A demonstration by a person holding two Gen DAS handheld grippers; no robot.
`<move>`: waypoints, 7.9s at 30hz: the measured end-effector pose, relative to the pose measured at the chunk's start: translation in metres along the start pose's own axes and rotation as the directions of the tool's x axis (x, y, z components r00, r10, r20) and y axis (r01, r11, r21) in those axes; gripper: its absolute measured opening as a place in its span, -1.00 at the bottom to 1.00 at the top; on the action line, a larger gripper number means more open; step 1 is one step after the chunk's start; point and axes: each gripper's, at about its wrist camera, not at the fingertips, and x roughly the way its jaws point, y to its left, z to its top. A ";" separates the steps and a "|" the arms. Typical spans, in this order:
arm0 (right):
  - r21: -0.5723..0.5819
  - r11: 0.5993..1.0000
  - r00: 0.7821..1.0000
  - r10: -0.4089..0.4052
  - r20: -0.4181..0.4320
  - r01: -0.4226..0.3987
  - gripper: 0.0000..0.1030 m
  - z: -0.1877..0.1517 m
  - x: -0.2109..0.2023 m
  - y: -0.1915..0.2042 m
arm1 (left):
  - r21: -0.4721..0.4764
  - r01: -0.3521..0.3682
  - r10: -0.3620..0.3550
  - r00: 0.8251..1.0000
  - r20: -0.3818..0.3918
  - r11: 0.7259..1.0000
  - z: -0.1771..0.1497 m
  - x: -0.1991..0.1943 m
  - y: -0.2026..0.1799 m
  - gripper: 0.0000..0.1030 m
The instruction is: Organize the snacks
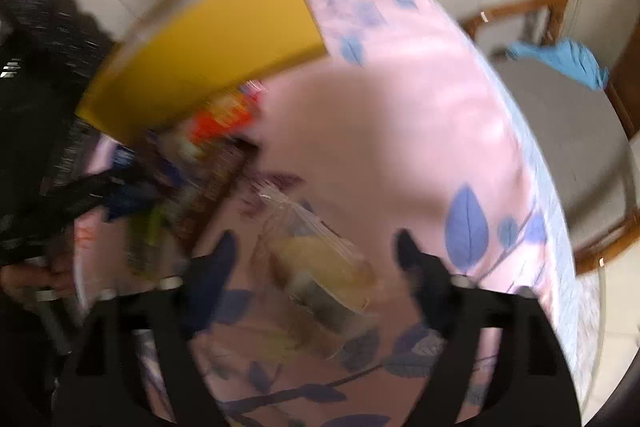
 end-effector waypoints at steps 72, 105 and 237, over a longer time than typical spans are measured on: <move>0.149 0.986 0.974 -0.104 0.203 0.074 0.08 -0.025 -0.074 -0.011 | 0.290 -0.260 0.230 0.964 0.131 0.921 0.018 -0.018 -0.047 -0.80; 0.168 0.984 0.977 -0.090 0.193 0.058 0.08 -0.024 -0.077 -0.031 | 0.248 -0.154 0.162 0.987 -0.014 0.956 -0.020 -0.011 0.025 0.80; -0.266 0.964 0.926 0.116 0.359 -0.017 0.09 0.117 -0.110 0.080 | -0.273 -0.184 0.275 0.898 0.343 0.944 0.080 -0.142 0.017 0.15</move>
